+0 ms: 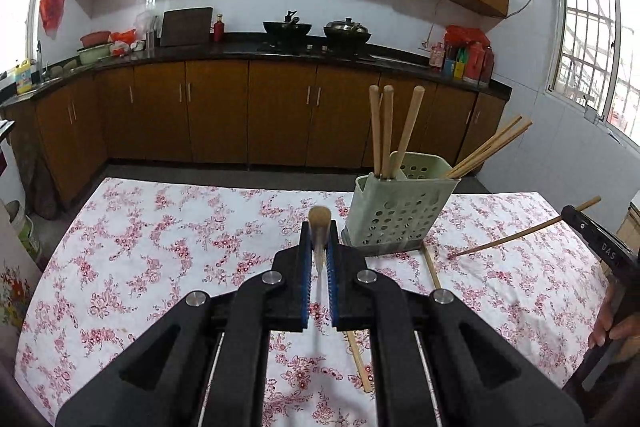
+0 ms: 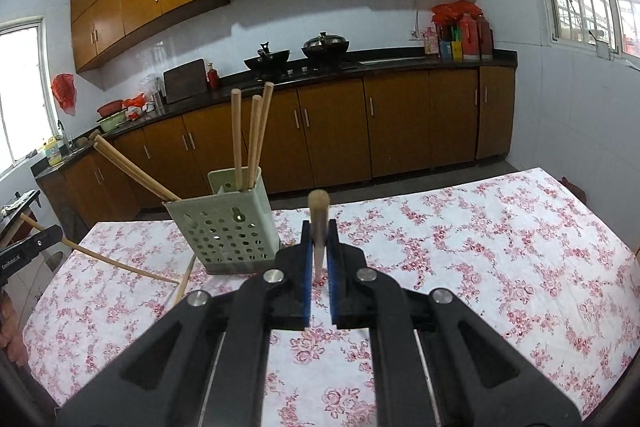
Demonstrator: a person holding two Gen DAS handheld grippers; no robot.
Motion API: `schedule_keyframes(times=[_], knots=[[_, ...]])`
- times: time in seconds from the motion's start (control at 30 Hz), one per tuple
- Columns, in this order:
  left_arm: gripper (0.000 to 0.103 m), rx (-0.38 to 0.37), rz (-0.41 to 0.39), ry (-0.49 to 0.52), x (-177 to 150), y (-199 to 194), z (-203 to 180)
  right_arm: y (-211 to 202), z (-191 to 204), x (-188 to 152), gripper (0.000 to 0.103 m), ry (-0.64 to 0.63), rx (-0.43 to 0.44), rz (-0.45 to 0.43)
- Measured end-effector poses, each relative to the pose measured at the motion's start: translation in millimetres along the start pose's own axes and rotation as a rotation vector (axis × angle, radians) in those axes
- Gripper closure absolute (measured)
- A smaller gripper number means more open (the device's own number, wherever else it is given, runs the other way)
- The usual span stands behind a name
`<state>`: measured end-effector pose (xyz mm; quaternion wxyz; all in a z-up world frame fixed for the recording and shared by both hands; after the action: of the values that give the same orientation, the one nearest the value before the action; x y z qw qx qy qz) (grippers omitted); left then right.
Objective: Organize utensils
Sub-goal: 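Lift both held chopsticks and lower them into the green holder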
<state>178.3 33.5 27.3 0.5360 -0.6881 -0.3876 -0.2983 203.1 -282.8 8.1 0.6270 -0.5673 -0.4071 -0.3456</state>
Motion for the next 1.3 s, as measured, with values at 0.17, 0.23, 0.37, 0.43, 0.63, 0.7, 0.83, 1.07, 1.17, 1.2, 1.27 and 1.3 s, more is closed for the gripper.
schedule_keyframes(times=[0.17, 0.23, 0.37, 0.43, 0.63, 0.7, 0.83, 1.07, 1.17, 1.2, 1.27, 1.3], knots=[[0.096, -0.039, -0.012, 0.021, 10.5, -15.1, -11.3, -16.7, 3.3, 21.9, 0.095, 0.004, 0.041, -0.037], [0.096, -0.067, -0.024, 0.035, 17.3, -25.1, -20.7, -24.8, 4.7, 33.9, 0.095, 0.016, 0.067, -0.054], [0.096, -0.112, -0.072, 0.061, 35.0, -42.2, -41.9, -40.0, 10.4, 60.3, 0.095, 0.024, 0.112, -0.106], [0.096, -0.127, -0.110, 0.072, 46.9, -48.3, -54.0, -45.7, 15.8, 76.0, 0.095, 0.021, 0.132, -0.139], [0.096, -0.153, -0.244, 0.083, 87.8, -54.6, -88.0, -50.3, 32.4, 120.7, 0.095, 0.005, 0.153, -0.246], [0.096, -0.151, -0.280, 0.072, 99.2, -51.2, -94.6, -45.0, 36.4, 132.8, 0.095, 0.003, 0.152, -0.274], [0.096, -0.128, -0.337, 0.005, 121.1, -32.4, -95.3, -25.7, 41.0, 143.4, 0.095, -0.005, 0.130, -0.296], [0.096, -0.080, -0.351, -0.042, 123.9, 10.6, -92.9, 22.3, 42.0, 138.1, 0.095, -0.002, 0.118, -0.254], [0.096, -0.076, -0.307, -0.042, 113.5, 29.1, -92.7, 39.1, 44.6, 129.0, 0.095, -0.006, 0.121, -0.219], [0.096, -0.072, -0.289, -0.041, 109.7, 35.1, -91.6, 42.3, 45.9, 126.7, 0.095, -0.008, 0.123, -0.211], [0.096, -0.071, -0.260, -0.038, 103.3, 42.4, -90.9, 50.5, 47.4, 122.3, 0.095, -0.010, 0.125, -0.191], [0.096, -0.071, -0.242, -0.036, 100.3, 45.7, -90.4, 52.4, 47.6, 120.9, 0.095, -0.010, 0.126, -0.184]])
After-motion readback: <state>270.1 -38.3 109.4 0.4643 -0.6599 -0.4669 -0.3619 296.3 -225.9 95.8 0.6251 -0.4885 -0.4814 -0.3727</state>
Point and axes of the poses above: each gripper's, at about its wrist camera, not at the fingertips, and y roughly the way its jaws point, z to its left, x to its top, the point moved 6 cm from there along y, roughly the way its jaws point, and after that the axes turned 9 degrees about -y, right-handed, at the moved point
